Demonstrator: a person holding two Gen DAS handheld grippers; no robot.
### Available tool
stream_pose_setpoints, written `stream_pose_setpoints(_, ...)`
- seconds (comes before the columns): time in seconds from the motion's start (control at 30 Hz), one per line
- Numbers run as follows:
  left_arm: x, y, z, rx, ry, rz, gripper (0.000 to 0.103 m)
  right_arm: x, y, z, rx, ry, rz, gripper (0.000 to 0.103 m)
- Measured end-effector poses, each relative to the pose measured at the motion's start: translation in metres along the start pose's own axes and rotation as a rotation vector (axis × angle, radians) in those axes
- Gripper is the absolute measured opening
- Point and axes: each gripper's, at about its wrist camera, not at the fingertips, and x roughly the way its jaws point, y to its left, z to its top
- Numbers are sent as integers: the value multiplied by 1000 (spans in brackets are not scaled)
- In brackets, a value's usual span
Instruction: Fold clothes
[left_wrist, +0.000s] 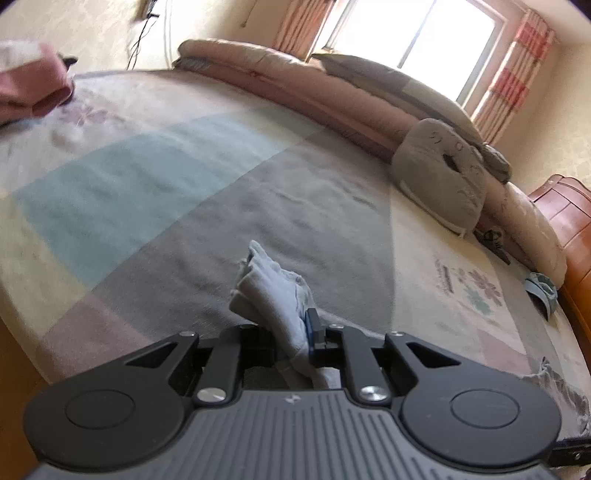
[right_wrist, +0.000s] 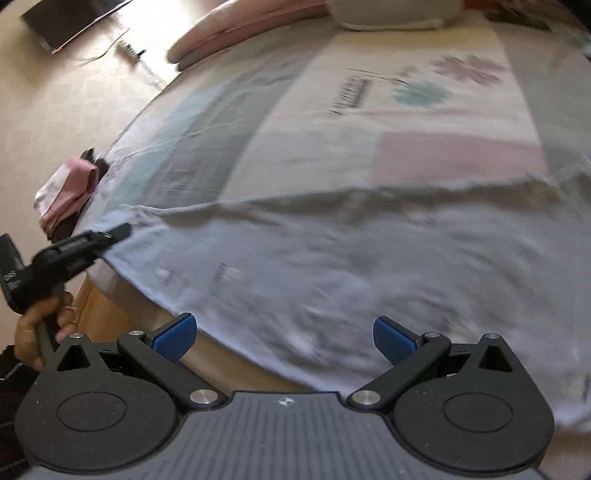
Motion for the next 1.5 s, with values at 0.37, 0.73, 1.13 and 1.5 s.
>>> stream_pose_setpoints(0.37, -24, -52, 9, 89, -32, -35, 13, -30, -38, -18, 75, -59, 21, 103)
stream_pose_setpoints(0.73, -38, -104, 9, 182, -54, -117, 13, -41, -50, -27, 100, -82, 55, 103)
stream_pose_setpoints(1.13, -30, -156, -10, 272, -14, -209, 13, -56, -60, -34, 120, -121, 63, 103)
stream_pose_setpoints(1.5, -14, -185, -28, 332, 44, -251, 13, -62, -71, -37, 149, -140, 56, 103)
